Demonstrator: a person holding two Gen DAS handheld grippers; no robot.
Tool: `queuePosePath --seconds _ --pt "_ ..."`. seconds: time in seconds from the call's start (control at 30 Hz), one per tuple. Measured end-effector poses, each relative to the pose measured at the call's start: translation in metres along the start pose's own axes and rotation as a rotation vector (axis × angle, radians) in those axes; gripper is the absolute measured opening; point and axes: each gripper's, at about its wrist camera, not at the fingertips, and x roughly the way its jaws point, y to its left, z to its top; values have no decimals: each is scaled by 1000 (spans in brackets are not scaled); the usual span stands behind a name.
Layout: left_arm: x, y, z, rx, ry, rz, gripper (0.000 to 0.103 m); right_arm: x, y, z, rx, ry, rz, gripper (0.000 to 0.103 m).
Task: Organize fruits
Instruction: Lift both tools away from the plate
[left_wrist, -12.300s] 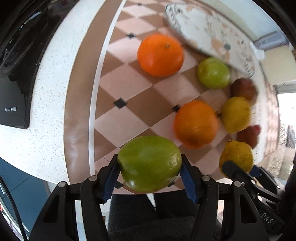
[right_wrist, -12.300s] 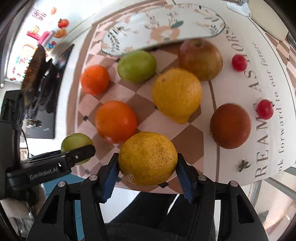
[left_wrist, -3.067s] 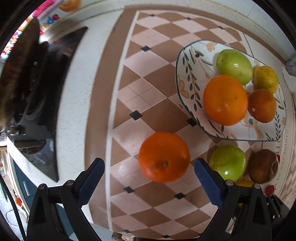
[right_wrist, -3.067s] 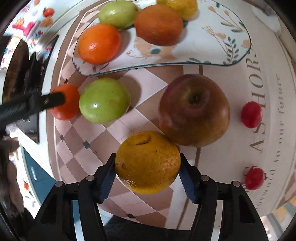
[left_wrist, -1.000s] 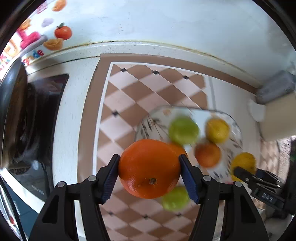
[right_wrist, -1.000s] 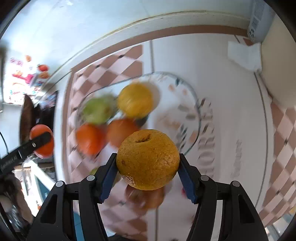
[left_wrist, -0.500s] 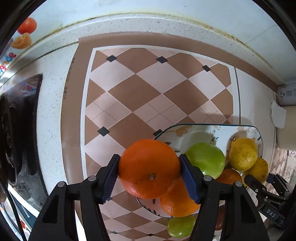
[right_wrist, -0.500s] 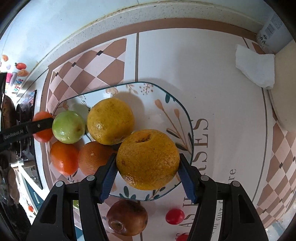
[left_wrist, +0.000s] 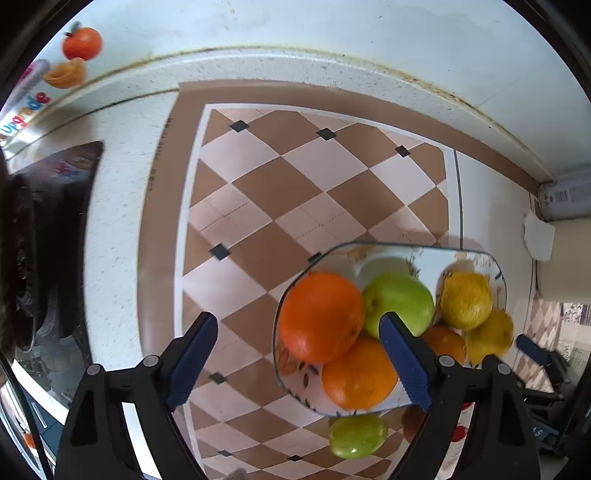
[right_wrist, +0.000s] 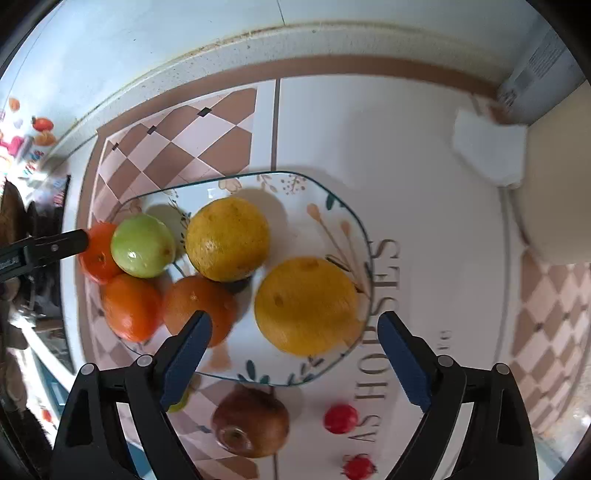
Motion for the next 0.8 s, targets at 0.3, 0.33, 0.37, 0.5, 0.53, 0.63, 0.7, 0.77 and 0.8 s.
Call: queuePosePath --seconds 0.3,0.33,0.37,0.5,0.53,0.63,0.7,0.77,0.8 --pt "-29 -13 -66 20 -110 69 89 -27 10 -36 -15 -79 -49 93" --pt "-30 -16 -71 21 -118 65 89 -31 10 -40 -16 -85 -44 93" --pt "-34 -18 -78 19 -128 63 89 -36 13 -46 -18 -94 -41 93" --pt "-49 -25 -108 22 -178 65 89 -52 20 -67 -24 -129 -36 93" --pt "-53 -27 -115 27 -187 64 89 -56 22 -72 -25 -141 -35 93" --pt "-64 -33 -130 38 -222 73 89 -68 25 -87 -28 -169 -34 93" --pt "-76 -36 -142 42 -261 84 89 -77 25 -97 -25 -186 -29 93" --pt "-84 -36 -150 43 -289 91 89 -87 26 -106 -24 -204 -29 93" --pt "-89 -36 -155 41 -303 91 89 -92 25 -111 -21 -215 -24 93"
